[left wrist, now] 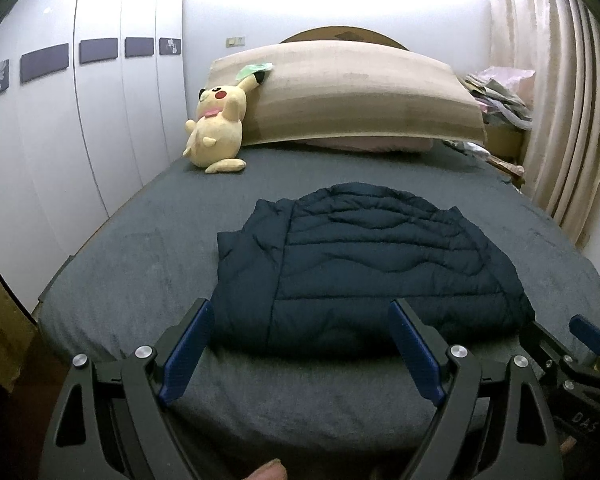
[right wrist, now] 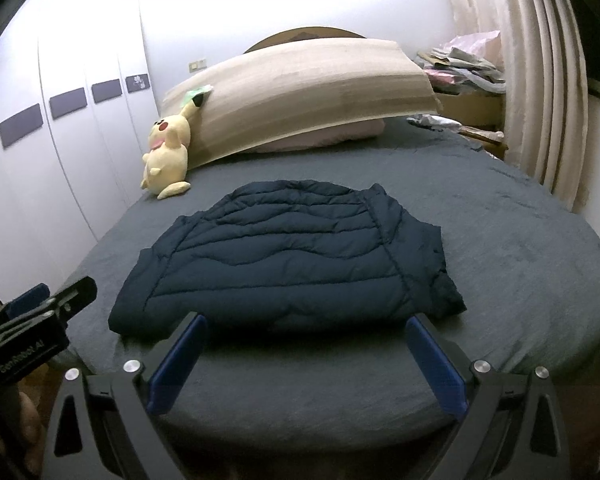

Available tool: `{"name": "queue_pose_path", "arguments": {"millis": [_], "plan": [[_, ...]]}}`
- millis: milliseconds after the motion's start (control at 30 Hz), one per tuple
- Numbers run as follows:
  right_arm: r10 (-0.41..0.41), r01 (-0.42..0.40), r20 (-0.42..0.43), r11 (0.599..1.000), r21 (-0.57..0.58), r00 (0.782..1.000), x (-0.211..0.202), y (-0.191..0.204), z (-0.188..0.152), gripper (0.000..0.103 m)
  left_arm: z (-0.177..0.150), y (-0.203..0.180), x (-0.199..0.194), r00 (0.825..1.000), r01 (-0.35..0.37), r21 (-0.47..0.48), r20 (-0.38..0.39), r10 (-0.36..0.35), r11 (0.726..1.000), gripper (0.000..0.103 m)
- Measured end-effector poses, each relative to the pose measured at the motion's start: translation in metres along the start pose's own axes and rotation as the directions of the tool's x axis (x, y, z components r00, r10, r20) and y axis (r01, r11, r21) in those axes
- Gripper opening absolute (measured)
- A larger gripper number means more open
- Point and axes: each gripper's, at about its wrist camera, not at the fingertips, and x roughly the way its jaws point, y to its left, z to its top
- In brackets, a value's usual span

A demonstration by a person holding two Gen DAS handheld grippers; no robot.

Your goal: Fold large clothes

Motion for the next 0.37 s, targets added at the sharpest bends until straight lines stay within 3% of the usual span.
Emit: {"name": "queue_pose_path", "arguments": {"millis": [367], "plan": [[-0.012,0.012,0.004,1.000,-0.013,1.000,-0.0010,0.0022,0.0000,0.101,-0.0014,0.0001,-0.0041,1.000,0.005,0.011,0.029,-0.006,1.000,0.091]]}}
